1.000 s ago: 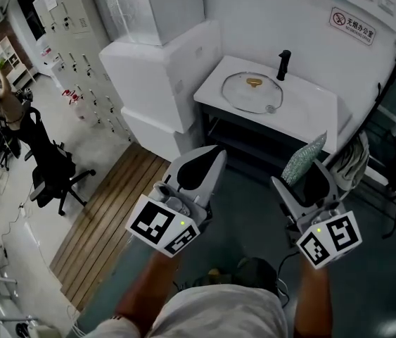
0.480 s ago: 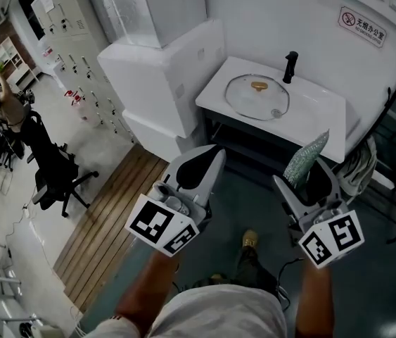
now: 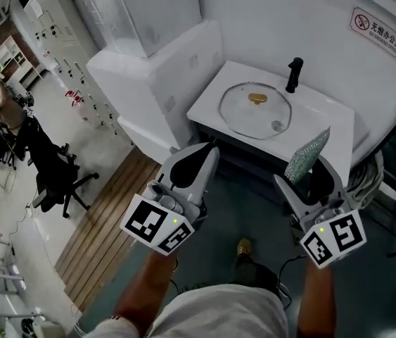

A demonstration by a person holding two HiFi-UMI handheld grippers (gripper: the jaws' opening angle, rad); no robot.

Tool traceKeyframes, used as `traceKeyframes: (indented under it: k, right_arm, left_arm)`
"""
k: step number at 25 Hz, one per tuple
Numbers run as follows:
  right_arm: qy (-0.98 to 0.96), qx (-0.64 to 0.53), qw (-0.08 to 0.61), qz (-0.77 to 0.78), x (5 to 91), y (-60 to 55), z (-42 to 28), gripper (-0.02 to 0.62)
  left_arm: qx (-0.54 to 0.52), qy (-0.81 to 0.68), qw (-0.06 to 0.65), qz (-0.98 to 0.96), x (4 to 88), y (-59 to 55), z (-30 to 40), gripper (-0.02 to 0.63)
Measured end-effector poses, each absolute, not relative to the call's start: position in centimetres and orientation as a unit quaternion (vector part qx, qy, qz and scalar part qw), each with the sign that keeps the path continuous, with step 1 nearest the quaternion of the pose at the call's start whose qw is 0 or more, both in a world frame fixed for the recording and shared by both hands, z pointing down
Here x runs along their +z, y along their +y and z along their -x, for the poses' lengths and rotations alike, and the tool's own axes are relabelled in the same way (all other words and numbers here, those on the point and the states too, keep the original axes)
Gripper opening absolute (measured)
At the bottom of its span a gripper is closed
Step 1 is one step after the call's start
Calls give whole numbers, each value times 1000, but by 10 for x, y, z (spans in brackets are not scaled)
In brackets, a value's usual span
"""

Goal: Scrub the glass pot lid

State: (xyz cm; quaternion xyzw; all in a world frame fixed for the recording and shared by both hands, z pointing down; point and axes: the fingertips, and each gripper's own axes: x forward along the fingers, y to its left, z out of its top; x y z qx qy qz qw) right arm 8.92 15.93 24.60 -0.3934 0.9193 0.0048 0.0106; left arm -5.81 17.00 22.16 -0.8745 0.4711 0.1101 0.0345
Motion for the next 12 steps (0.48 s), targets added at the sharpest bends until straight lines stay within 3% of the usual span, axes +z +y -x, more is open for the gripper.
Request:
traceKeyframes:
  k: [12]
  right_arm:
    - [933,0,0,360,259,42,-121,348]
  left_arm:
    - [94,512,31,853,232,59,36,15]
